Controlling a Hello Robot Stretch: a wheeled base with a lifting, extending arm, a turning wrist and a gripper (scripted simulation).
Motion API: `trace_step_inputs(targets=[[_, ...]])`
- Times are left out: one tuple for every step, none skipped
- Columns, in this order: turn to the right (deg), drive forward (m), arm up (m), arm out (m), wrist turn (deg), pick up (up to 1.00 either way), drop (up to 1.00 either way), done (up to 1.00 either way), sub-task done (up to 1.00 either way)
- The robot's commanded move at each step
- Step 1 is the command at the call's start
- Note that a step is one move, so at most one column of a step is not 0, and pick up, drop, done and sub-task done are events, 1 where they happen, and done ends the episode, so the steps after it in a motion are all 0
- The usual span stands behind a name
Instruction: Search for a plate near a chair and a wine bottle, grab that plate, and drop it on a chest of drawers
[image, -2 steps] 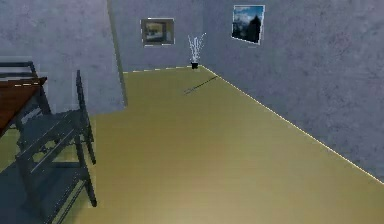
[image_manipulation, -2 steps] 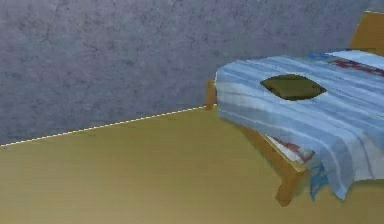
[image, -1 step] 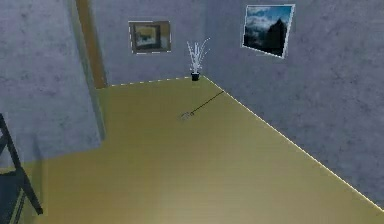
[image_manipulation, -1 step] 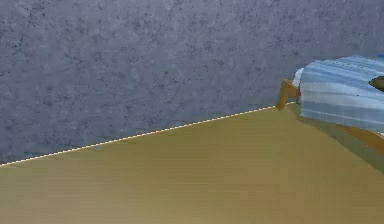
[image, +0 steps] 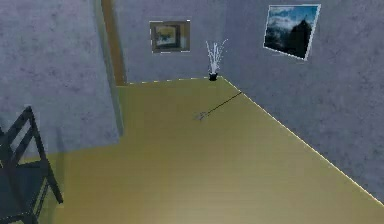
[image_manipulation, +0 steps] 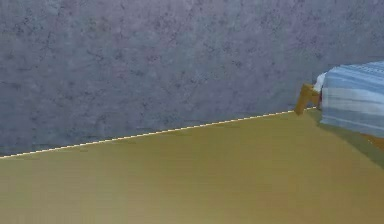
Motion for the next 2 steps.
trace_step_inputs(targets=[[0.0,1.0,0.0,0.0,0.0,0.0,0.0,0.0,0.0],[-3.0,0.0,0.0,0.0,0.0,0.0,0.0,0.0,0.0]])
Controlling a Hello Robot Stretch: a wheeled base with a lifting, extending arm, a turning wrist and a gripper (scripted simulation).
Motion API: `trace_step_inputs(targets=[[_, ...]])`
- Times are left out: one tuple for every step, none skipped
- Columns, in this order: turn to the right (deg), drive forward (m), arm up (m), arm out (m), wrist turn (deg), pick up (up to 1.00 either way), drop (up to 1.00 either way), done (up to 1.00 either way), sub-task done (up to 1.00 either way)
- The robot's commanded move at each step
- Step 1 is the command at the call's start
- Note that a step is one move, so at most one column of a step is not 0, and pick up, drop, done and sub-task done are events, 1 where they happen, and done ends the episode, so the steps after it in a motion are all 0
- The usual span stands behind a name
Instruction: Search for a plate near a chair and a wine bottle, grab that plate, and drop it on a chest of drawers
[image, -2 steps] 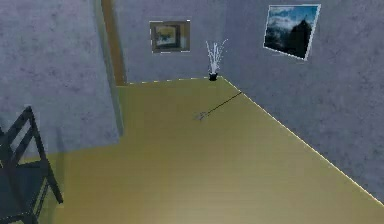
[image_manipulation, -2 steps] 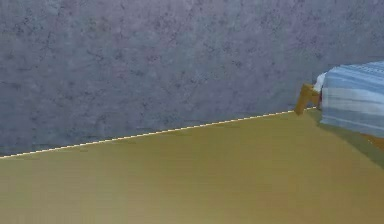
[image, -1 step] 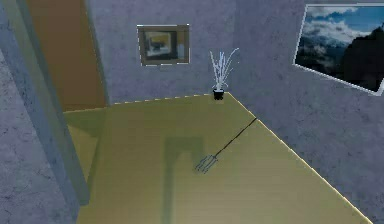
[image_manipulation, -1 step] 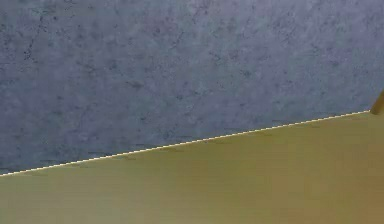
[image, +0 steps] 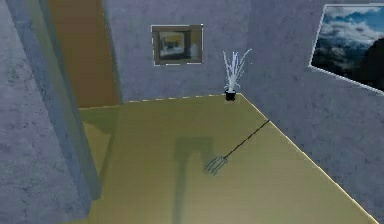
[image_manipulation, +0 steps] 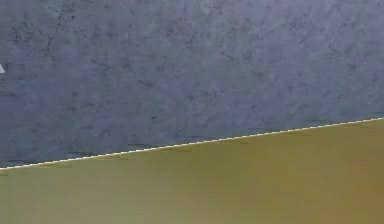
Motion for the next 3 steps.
trace_step_inputs(targets=[[0.0,1.0,0.0,0.0,0.0,0.0,0.0,0.0,0.0],[-18.0,0.0,0.0,0.0,0.0,0.0,0.0,0.0,0.0],[0.0,0.7,0.0,0.0,0.0,0.0,0.0,0.0,0.0]])
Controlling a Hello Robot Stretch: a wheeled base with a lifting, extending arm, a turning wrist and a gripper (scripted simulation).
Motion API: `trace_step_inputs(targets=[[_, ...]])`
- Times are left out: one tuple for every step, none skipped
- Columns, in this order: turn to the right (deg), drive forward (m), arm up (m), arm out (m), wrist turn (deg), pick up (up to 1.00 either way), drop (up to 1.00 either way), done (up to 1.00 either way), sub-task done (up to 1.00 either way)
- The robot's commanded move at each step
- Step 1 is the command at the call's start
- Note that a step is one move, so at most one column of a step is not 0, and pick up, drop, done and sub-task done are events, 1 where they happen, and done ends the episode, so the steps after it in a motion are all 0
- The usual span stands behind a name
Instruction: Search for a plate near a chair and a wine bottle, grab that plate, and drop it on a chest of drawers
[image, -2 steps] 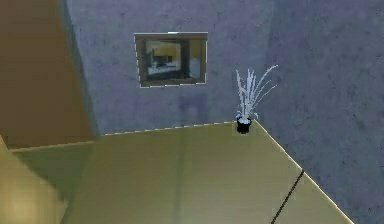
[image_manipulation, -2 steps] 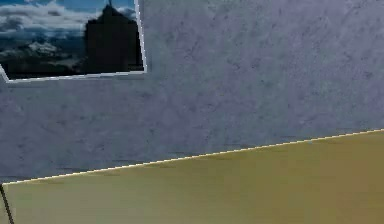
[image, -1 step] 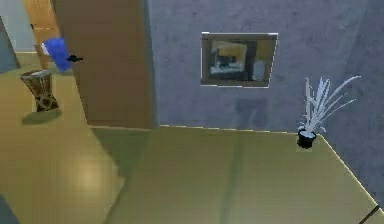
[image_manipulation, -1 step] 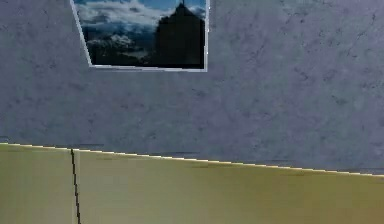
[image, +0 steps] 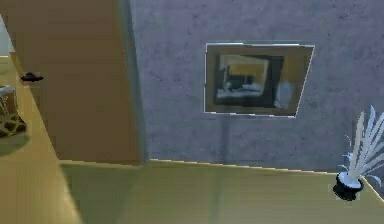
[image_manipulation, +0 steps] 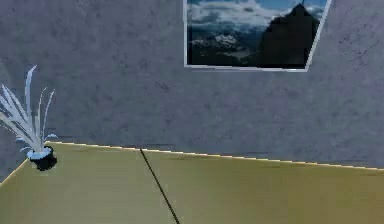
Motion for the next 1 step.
trace_step_inputs(targets=[[-36.0,0.0,0.0,0.0,0.0,0.0,0.0,0.0,0.0]])
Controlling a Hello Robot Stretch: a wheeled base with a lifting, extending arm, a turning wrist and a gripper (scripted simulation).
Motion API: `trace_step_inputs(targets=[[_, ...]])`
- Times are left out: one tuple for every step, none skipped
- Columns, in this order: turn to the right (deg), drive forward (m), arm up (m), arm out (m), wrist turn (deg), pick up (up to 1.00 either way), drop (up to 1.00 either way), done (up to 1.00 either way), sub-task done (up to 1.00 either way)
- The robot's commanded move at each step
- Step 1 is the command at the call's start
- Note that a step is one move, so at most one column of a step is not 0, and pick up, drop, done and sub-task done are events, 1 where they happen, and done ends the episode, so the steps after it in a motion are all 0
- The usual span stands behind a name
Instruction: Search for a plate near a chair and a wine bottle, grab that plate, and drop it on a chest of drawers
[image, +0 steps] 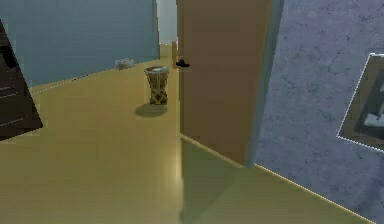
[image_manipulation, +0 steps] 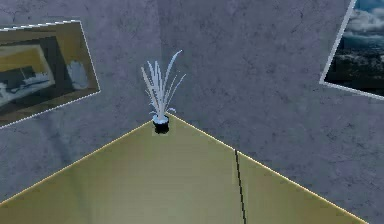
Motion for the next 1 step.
trace_step_inputs(targets=[[-3.0,0.0,0.0,0.0,0.0,0.0,0.0,0.0,0.0]])
